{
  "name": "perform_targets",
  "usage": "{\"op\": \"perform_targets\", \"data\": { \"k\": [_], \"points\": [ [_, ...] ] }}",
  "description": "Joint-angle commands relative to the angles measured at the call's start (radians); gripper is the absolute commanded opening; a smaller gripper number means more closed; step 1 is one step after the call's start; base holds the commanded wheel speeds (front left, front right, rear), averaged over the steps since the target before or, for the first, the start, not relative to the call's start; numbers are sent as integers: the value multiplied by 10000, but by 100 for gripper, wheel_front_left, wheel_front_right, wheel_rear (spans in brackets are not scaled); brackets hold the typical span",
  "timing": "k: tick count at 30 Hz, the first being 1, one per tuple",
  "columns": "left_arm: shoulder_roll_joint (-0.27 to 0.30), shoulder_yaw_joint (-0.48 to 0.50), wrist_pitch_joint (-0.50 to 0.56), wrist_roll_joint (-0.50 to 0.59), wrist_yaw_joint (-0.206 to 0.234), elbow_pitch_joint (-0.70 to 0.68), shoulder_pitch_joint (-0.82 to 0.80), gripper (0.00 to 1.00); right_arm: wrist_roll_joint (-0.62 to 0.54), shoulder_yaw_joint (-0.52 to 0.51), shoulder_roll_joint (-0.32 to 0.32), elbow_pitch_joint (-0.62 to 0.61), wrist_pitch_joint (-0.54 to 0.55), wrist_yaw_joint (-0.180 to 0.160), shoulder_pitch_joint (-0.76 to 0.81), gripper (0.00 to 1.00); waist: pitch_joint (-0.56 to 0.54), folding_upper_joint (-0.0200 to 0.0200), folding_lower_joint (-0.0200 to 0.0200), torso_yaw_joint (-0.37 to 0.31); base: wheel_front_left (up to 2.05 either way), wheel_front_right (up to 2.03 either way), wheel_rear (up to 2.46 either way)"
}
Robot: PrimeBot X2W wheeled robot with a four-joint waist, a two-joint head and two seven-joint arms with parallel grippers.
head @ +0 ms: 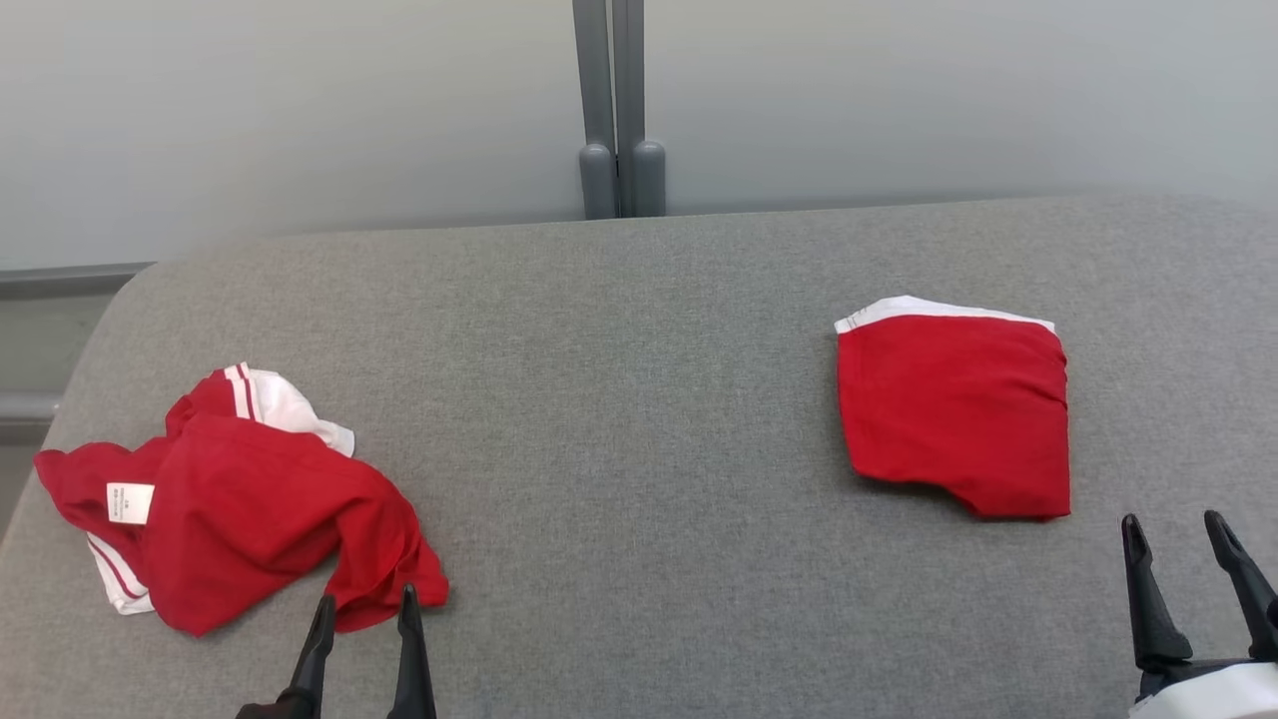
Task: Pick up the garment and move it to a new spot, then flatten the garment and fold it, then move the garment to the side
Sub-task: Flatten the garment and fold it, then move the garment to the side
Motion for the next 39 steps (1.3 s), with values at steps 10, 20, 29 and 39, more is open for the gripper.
{"op": "perform_targets", "data": {
  "k": [10, 20, 29, 39],
  "points": [
    [24, 45, -2, 68, -223, 123, -21, 100, -4, -113, 302, 288, -29, 1, -153, 100, -81, 0, 0, -31, 0, 0, 0],
    [23, -56, -2, 62, -245, 107, -214, 100, 1881, 496, 407, 1489, 285, 1, -1595, 100, 415, 0, 0, -153, 0, 0, 0],
    [29, -955, -2, 81, -246, 756, -1453, 100, 3610, 137, -232, 3737, 3994, 2, -5030, 100, 2010, 0, 0, 351, 0, 0, 0],
    [27, -1774, -2, -263, 165, 1088, -1951, 100, 3835, -449, 0, 6448, 4842, 2, -6756, 100, 2609, 0, 0, 907, 0, 0, 0]
  ]
}}
